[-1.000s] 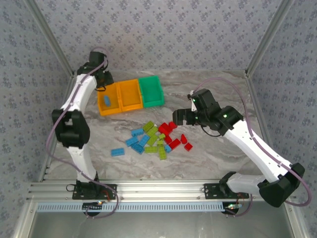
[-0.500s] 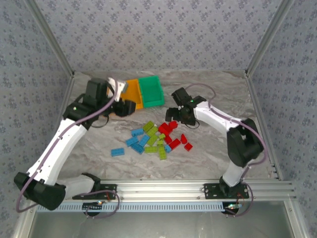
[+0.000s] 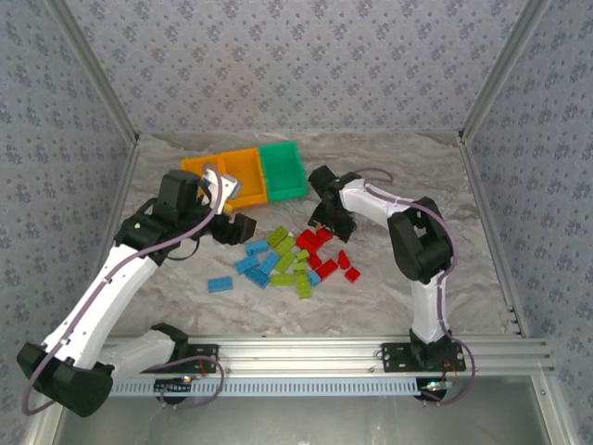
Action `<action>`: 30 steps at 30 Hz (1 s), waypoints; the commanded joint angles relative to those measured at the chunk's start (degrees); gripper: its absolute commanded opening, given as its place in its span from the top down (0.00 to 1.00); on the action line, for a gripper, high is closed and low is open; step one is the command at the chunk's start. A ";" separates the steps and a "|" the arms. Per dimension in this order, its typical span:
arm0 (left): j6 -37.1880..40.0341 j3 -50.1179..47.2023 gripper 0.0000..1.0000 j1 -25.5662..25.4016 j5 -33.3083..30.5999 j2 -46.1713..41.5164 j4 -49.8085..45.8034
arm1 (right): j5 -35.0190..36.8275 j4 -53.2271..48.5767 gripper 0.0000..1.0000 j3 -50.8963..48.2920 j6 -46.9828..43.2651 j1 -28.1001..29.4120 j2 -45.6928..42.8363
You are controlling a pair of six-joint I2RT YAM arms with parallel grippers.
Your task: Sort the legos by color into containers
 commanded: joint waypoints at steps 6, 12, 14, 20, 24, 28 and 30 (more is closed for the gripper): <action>3.46 -1.11 0.17 0.03 -0.25 0.65 2.97 | -3.84 -2.12 0.54 -1.21 4.02 -1.26 2.51; 2.56 -0.43 0.15 0.03 -1.41 1.12 5.62 | 4.88 -6.39 0.79 1.77 -0.23 -3.36 -4.78; -0.07 -0.51 0.14 0.03 -2.97 0.54 6.82 | 9.43 -4.94 0.82 3.27 -6.32 -3.75 -10.38; -13.16 -2.77 0.13 0.05 -10.73 0.27 9.21 | -10.74 7.74 0.75 9.56 -34.18 -3.45 -16.47; -22.86 -2.86 0.13 0.01 -15.44 1.95 8.50 | -5.56 -3.43 0.74 25.67 -45.72 -0.24 -6.78; -30.38 -5.22 0.13 0.03 -17.49 1.16 9.30 | -2.48 -8.28 0.75 41.28 -48.24 1.51 5.15; -32.46 -5.99 0.13 0.03 -18.00 0.55 8.52 | -1.68 -8.58 0.76 47.30 -47.83 1.63 10.45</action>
